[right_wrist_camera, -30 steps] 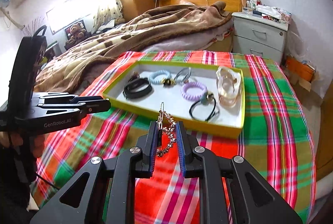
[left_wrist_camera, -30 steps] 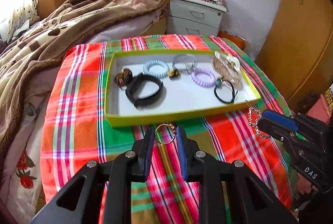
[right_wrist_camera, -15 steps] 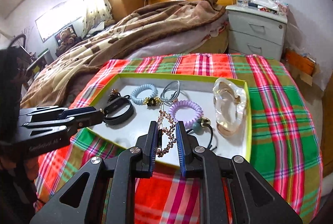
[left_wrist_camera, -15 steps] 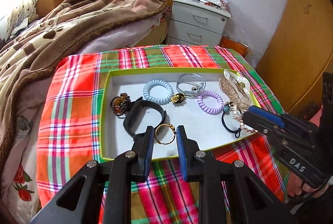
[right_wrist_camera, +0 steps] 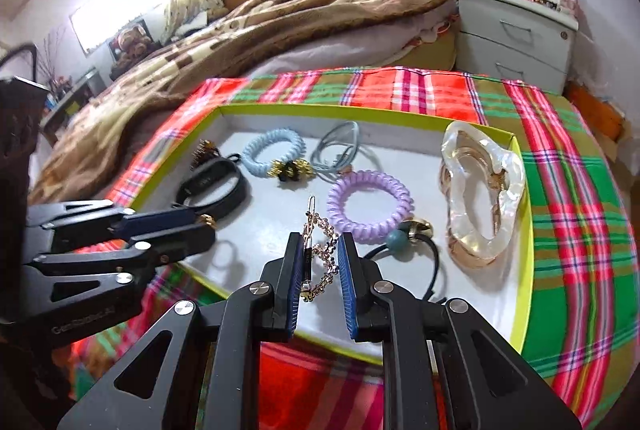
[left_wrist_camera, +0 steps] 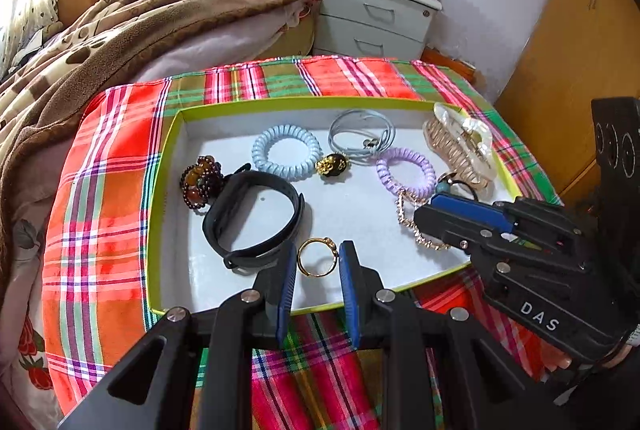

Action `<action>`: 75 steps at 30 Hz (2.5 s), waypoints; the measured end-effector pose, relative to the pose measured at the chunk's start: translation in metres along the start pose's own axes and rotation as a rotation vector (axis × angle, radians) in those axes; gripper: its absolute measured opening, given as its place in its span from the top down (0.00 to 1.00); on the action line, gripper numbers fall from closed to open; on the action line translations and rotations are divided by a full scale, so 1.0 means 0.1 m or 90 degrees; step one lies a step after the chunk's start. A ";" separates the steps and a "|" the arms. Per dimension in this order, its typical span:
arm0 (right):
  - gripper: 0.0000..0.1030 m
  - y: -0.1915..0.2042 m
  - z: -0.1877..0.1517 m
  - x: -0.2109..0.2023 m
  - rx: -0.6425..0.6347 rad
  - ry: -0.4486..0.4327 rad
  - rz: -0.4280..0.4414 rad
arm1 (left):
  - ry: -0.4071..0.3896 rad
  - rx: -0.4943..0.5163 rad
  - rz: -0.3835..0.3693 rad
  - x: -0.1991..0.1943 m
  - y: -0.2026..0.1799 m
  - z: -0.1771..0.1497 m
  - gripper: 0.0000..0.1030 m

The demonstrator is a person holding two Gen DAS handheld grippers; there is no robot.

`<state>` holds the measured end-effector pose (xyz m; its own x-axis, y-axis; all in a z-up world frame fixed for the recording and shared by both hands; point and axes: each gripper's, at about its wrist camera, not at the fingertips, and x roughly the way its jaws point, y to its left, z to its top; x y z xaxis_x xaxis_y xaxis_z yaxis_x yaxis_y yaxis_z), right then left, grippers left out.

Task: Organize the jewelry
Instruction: 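Carry the gold ring into the box with the left gripper while the right gripper carries the chain, then open both grippers to release the ring and chain inside the box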

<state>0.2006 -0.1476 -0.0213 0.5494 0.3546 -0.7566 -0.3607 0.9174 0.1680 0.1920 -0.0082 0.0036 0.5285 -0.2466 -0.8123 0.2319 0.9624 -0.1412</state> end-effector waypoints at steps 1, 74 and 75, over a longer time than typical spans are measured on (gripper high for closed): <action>0.82 0.00 0.00 0.01 -0.002 0.002 -0.002 | 0.000 0.003 0.004 0.01 -0.01 0.00 0.78; 0.68 0.50 -0.40 -0.69 0.032 -0.103 -0.119 | -0.084 -0.083 0.143 -0.72 -0.04 -0.47 0.67; 0.68 0.49 -0.40 -0.69 0.032 -0.103 -0.119 | -0.083 -0.085 0.141 -0.72 -0.04 -0.47 0.67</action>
<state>0.1147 -0.1338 0.0135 0.7177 0.1988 -0.6674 -0.2062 0.9761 0.0690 0.1147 0.0111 0.0358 0.6573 -0.0327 -0.7529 -0.0063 0.9988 -0.0488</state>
